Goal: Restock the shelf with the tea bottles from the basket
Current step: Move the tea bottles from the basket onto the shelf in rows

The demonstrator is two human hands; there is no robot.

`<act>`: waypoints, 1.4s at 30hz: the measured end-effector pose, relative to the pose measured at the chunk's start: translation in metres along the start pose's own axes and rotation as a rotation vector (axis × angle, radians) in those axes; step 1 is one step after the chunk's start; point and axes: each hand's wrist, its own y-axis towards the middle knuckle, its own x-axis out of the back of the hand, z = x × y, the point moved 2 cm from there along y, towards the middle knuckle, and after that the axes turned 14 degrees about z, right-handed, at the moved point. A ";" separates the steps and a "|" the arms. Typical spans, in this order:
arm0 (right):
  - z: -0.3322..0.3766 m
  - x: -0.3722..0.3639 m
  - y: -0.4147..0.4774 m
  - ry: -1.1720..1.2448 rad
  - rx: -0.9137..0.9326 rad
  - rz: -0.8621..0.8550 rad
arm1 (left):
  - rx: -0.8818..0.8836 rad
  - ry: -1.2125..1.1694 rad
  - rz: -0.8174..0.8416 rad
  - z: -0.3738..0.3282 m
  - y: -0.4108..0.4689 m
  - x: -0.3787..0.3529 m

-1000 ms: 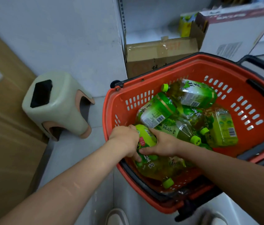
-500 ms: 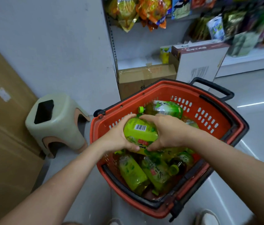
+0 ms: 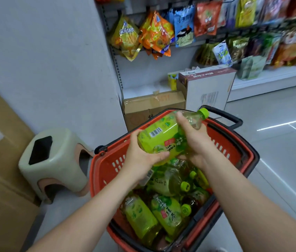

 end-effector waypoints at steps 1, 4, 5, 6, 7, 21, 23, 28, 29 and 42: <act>0.002 0.003 0.010 0.057 0.071 -0.057 | 0.022 -0.009 0.068 0.001 0.004 -0.007; 0.013 0.019 0.023 -0.126 0.203 -0.245 | 0.165 0.203 0.354 0.010 0.025 -0.009; 0.016 0.027 0.026 -0.355 0.207 -0.299 | 0.194 0.293 0.405 0.014 0.037 -0.005; 0.020 0.033 0.027 -0.584 0.200 -0.343 | 0.212 0.385 0.407 0.019 0.052 -0.001; 0.024 0.041 0.029 -0.740 0.195 -0.379 | 0.206 0.532 0.375 0.024 0.071 0.003; 0.028 0.098 0.039 -1.095 0.137 -0.241 | 0.447 1.385 0.503 0.063 0.176 -0.052; 0.027 0.098 0.039 -1.128 0.122 -0.214 | 0.537 1.393 0.493 0.065 0.158 -0.054; 0.022 0.087 0.031 -1.124 0.097 -0.098 | 0.625 1.116 0.504 0.068 0.096 -0.055; 0.021 0.082 0.029 -1.126 0.107 -0.076 | 0.577 1.160 0.504 0.063 0.086 -0.055; 0.048 -0.040 -0.022 -0.867 0.483 0.023 | 0.285 1.832 0.072 -0.117 -0.141 0.081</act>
